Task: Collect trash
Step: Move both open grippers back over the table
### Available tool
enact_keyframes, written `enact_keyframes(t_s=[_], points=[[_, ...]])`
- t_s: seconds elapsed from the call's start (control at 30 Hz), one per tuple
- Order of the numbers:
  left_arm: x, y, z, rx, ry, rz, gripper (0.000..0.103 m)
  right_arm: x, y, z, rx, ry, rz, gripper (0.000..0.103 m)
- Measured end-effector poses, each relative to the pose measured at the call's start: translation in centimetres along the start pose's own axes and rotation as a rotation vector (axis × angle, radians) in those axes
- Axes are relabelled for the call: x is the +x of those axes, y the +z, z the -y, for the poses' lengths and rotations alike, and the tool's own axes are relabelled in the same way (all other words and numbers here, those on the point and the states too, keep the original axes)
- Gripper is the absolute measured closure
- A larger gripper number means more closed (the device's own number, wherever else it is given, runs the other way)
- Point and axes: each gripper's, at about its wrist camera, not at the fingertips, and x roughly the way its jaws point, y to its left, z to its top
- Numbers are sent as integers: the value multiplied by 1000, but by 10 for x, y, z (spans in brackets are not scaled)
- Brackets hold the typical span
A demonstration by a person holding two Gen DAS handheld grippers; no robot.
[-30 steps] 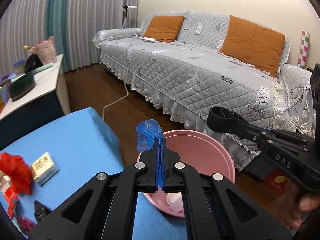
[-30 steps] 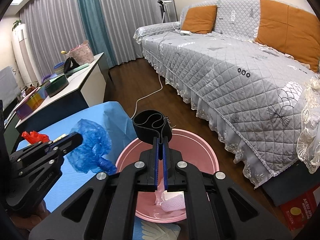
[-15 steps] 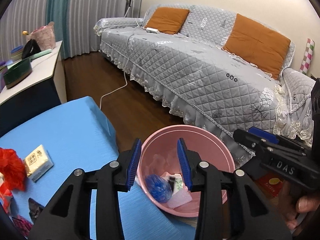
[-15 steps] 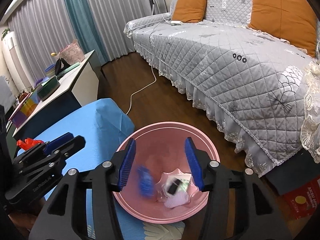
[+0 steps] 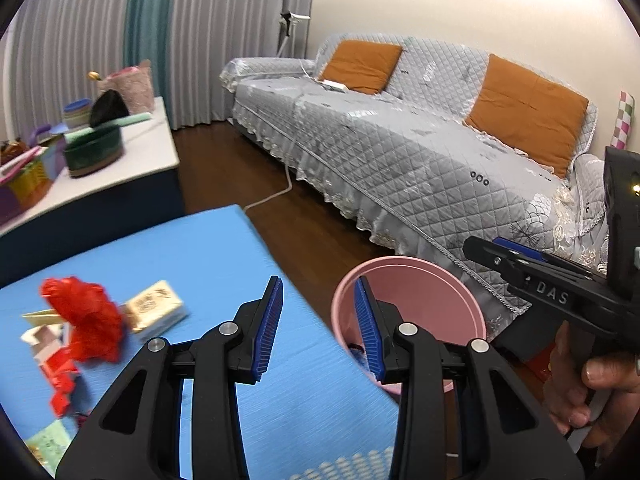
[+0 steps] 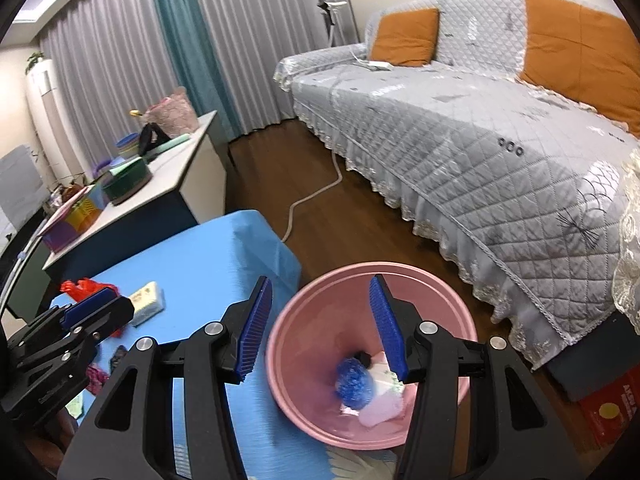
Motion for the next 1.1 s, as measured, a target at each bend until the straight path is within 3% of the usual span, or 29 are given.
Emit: enact_keyframes(t_s=[0.3,0.7,0.87,1.1], points=[[-58,-2,-46,-7,89,54,67,-11,-1,-61,-57,91,27,54],[-118,-19,-138,-80,246,84,67,-5,-10,-149,-120,206,13,62],[-125,-39,-179,-173,291,81,67,9,-22,-181,-163,243,-28,69],[-96,-75,-218,-311,327,-3,67,29,-43,-212,-243,256,-76,71]])
